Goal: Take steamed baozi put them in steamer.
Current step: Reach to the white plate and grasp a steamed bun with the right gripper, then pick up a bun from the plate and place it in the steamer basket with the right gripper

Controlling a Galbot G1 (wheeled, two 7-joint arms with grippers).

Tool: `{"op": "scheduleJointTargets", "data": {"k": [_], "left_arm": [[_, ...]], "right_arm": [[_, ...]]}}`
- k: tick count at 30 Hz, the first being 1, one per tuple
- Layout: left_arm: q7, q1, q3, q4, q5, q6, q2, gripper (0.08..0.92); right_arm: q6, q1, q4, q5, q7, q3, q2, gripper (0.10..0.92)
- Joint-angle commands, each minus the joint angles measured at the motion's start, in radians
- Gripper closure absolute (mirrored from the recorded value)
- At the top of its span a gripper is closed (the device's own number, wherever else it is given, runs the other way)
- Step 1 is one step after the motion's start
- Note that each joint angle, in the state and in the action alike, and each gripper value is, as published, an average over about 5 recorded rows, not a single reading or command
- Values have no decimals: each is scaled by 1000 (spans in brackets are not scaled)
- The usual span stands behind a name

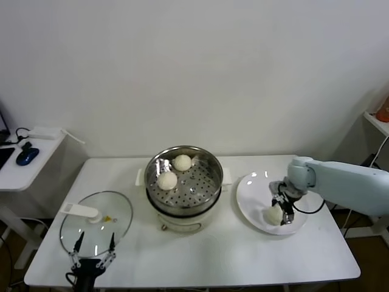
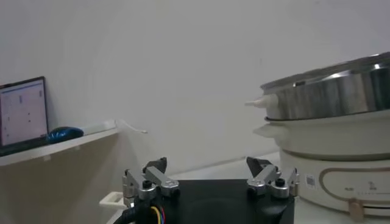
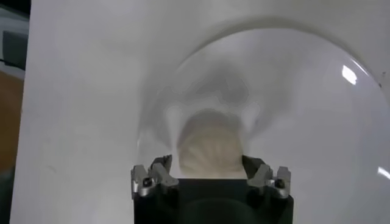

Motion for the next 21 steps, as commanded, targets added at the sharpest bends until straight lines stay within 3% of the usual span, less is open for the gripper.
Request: {"op": "scheduleJointTargets", "data": {"k": [1, 12, 21], "left_arm": [[0, -1, 2, -1, 0, -1, 1, 177], [-1, 5, 3, -10, -1, -5, 4, 177], [0, 10, 2, -25, -1, -5, 9, 177]], "right_arm": [[0, 23, 1, -14, 5, 0, 5, 299], [8, 162, 58, 24, -17, -87, 13, 377], [99, 573, 180, 174, -93, -304, 77, 405]]}}
